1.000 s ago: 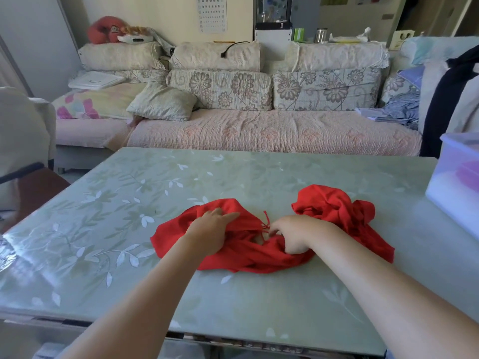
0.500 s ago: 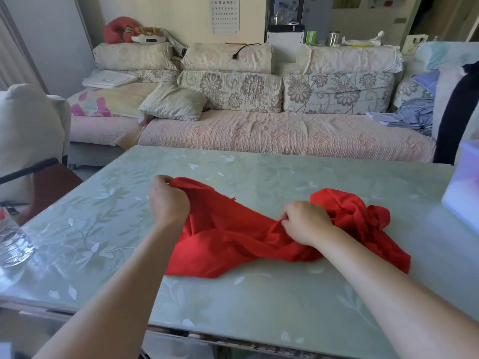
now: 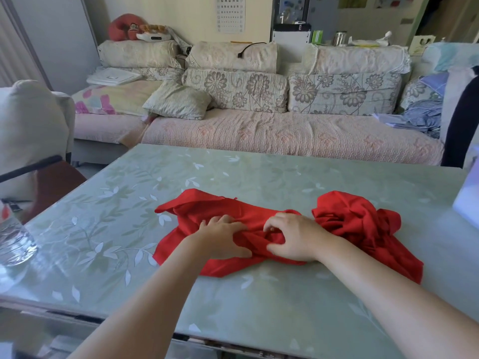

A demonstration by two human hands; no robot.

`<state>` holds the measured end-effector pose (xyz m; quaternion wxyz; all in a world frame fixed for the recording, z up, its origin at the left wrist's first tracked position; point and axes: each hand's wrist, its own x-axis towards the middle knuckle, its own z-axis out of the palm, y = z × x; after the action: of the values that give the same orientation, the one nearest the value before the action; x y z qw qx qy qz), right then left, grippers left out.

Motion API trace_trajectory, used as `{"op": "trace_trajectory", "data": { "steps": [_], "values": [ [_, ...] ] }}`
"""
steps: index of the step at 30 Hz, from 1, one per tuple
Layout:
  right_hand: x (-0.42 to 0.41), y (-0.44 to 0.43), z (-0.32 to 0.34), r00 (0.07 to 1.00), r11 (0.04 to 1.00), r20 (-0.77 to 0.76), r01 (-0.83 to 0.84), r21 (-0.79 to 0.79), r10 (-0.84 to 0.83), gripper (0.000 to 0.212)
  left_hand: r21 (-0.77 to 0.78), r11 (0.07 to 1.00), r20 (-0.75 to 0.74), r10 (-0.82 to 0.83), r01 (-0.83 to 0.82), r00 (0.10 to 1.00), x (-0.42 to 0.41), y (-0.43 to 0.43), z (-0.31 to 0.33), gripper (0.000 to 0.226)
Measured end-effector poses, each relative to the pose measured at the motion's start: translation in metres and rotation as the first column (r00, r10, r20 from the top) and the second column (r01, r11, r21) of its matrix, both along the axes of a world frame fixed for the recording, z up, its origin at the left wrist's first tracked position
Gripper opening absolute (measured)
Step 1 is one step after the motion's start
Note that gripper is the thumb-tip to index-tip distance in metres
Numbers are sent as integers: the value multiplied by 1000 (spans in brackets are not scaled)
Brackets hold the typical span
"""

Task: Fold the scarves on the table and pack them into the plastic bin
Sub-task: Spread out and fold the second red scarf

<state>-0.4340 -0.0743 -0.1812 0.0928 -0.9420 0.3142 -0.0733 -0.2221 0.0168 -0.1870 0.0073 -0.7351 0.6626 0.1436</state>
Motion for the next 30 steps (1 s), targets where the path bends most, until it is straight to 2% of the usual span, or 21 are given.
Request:
{"op": "trace_trajectory", "data": {
  "steps": [2, 4, 6, 8, 10, 11, 12, 14, 16, 18, 21, 23, 24, 26, 28, 30],
  "values": [
    [-6, -3, 1, 958, 998, -280, 58, -2, -56, 63, 93, 995, -42, -17, 21, 999, 1, 2, -1, 70],
    [-16, -10, 10, 908, 987, -396, 157, 19, -137, 65, 115, 992, -101, -34, 46, 994, -2, 4, 0, 68],
    [-28, -18, 22, 841, 968, -495, 251, 0, -218, 63, 1, 998, -98, -64, 65, 993, -5, 3, 0, 66],
    [-38, -25, 31, 741, 942, -600, 327, -73, -303, 59, -214, 972, 22, -91, 93, 996, -5, 0, 0, 58],
    [-45, -27, 31, 641, 920, -671, 352, -175, -373, 50, -338, 937, 65, -65, 84, 996, -2, -4, -2, 47],
    [-44, -26, 30, 630, 911, -664, 346, -226, -404, 44, -355, 933, 50, -43, 59, 998, 0, -3, -3, 40],
    [-41, -24, 30, 667, 902, -607, 334, -275, -432, 40, -369, 928, 44, -28, 42, 999, 1, -3, -4, 33],
    [-33, -21, 30, 832, 900, -373, 301, -317, -410, 38, -480, 876, 85, -7, 47, 996, 2, -6, -9, 33],
    [-22, -14, 26, 963, 945, -100, 222, -240, -252, 38, -612, 791, 131, 83, 15, 988, 4, -12, -11, 47],
    [-10, -9, 20, 992, 986, 35, 128, -104, -125, 43, -622, 779, 146, 222, -85, 964, 7, -17, -10, 60],
    [3, -16, 6, 988, 988, 18, 156, -23, -155, 49, -466, 858, 189, 335, -216, 923, 13, -21, -5, 63],
    [6, -28, -3, 973, 973, -19, 231, -28, -232, 49, -469, 855, 232, 360, -221, 904, 17, -23, 0, 46],
    [6, -34, -6, 964, 965, -40, 263, -14, -264, 50, -508, 830, 207, 377, -230, 903, 17, -24, 5, 36],
    [4, -44, -11, 955, 957, -74, 290, 14, -288, 50, -582, 765, 83, 392, -275, 916, 16, -30, 14, 28],
    [3, -51, -10, 955, 957, -68, 290, -1, -289, 37, -634, 706, -36, 381, -316, 924, 14, -34, 29, 26],
    [3, -59, -3, 944, 944, 31, 330, -24, -330, 23, -650, 633, -190, 401, -421, 896, 16, -35, 49, 24]
  ]
}}
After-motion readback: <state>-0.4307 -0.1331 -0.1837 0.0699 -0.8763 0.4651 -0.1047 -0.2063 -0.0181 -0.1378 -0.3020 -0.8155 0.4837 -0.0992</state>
